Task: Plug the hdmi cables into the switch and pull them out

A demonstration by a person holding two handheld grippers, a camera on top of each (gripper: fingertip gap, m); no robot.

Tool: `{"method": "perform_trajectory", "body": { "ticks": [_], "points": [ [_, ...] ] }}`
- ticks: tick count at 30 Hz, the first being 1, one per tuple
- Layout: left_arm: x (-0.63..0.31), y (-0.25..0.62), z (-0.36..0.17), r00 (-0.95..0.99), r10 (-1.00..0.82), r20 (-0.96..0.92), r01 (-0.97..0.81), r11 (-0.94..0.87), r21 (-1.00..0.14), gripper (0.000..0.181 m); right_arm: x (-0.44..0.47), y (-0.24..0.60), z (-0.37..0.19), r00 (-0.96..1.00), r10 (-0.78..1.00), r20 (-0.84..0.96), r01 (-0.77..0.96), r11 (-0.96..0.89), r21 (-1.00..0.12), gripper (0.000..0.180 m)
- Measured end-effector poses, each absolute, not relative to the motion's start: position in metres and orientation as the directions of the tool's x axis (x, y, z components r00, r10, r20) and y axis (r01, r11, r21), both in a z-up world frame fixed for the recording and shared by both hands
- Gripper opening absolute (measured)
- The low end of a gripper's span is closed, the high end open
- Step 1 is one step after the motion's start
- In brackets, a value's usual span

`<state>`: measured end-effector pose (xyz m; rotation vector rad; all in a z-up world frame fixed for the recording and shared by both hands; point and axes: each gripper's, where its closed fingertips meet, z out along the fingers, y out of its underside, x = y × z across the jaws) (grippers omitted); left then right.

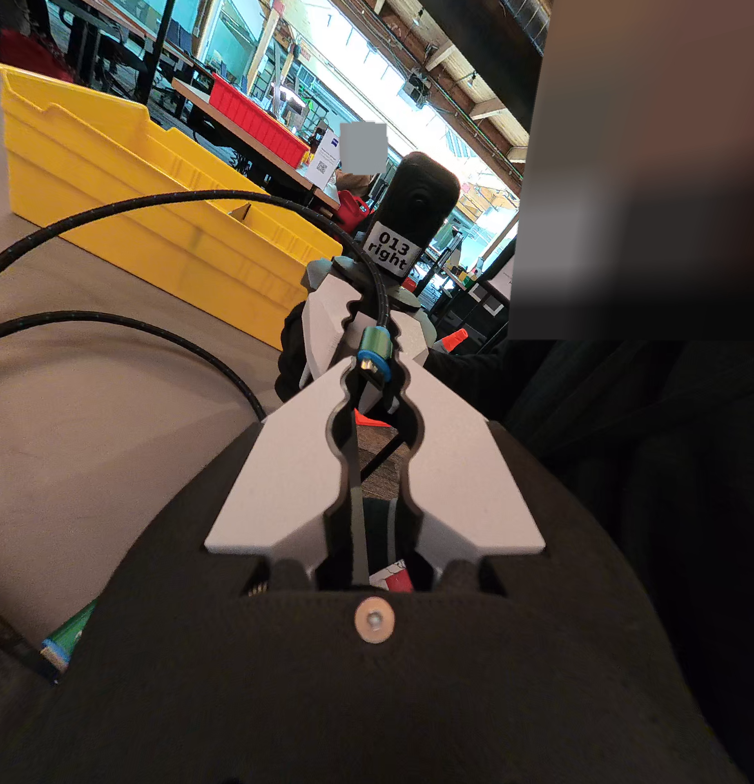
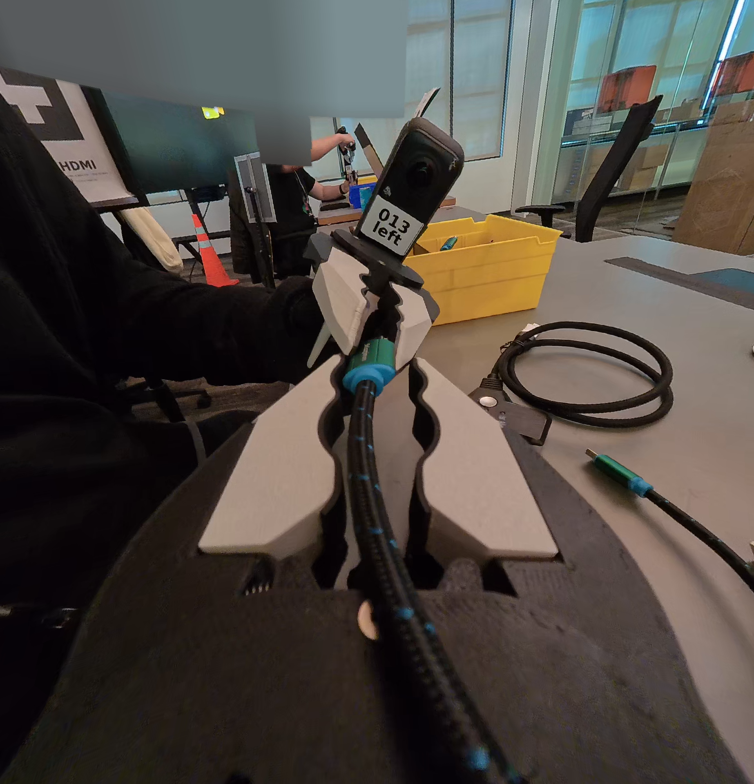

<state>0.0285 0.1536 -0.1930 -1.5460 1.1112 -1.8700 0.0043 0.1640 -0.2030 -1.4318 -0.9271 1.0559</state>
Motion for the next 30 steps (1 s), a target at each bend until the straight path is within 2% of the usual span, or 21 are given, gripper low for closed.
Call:
{"method": "perform_trajectory", "body": {
  "ticks": [5,10,19,22,26,28,30],
  "points": [
    [0.027,0.159,-0.199,-0.236,-0.727,0.645,-0.174,-0.621,-0.764,0.012,0.009,0.167,-0.199,0.314,0.942,-0.117,-0.035,-0.112,-0.993,0.026],
    [0.025,0.159,-0.203,-0.259,-0.637,0.726,-0.200,-0.700,-0.685,0.012,0.012,0.167,-0.202,0.324,0.946,-0.029,0.033,-0.042,-0.999,0.021],
    [0.027,0.157,-0.203,-0.273,-0.595,0.756,-0.212,-0.729,-0.651,0.012,0.013,0.164,-0.203,0.307,0.952,-0.015,0.050,-0.032,-0.998,0.019],
    [0.028,0.159,-0.200,-0.263,-0.636,0.725,-0.184,-0.705,-0.685,0.012,0.015,0.165,-0.200,0.301,0.952,-0.060,0.008,-0.065,-0.998,0.019],
    [0.021,0.171,-0.192,-0.194,-0.766,0.613,-0.136,-0.598,-0.790,0.027,0.020,0.170,-0.196,0.309,0.943,-0.124,-0.045,-0.116,-0.992,0.018],
    [0.018,0.182,-0.196,-0.075,-0.880,0.469,-0.148,-0.455,-0.878,0.032,0.021,0.172,-0.194,0.306,0.939,-0.160,-0.071,-0.145,-0.987,0.019],
    [0.017,0.185,-0.206,0.023,-0.966,0.258,-0.236,-0.256,-0.937,0.039,0.021,0.172,-0.194,0.291,0.936,-0.198,-0.095,-0.178,-0.980,0.018]
  ]
}}
